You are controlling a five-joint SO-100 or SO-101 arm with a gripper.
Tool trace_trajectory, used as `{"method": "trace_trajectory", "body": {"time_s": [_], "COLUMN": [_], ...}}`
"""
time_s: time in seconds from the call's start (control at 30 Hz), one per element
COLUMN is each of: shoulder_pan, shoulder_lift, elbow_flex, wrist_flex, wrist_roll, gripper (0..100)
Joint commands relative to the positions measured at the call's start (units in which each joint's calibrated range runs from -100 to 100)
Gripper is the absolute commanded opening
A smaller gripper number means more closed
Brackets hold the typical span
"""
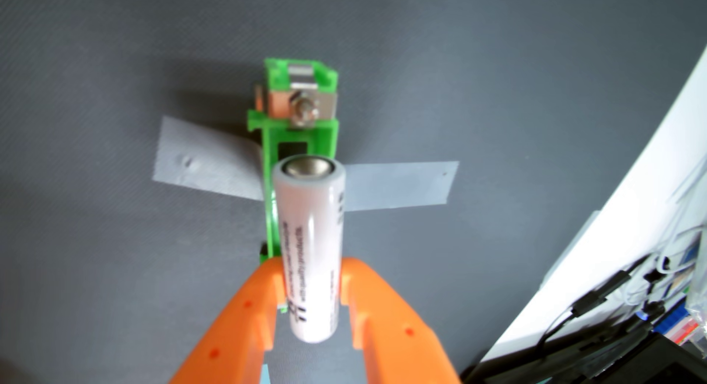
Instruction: Insert Battery
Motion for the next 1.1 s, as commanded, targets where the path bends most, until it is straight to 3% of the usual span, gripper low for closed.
{"method": "trace_trajectory", "body": {"time_s": [0.0, 1.07], "shoulder_pan": [0.0, 0.8], "shoulder_lift": [-0.9, -0.9], "elbow_flex": [0.0, 0.4], "wrist_flex": [-0.8, -1.0], "wrist_roll": [0.2, -0.3], "gripper": [2, 2]}}
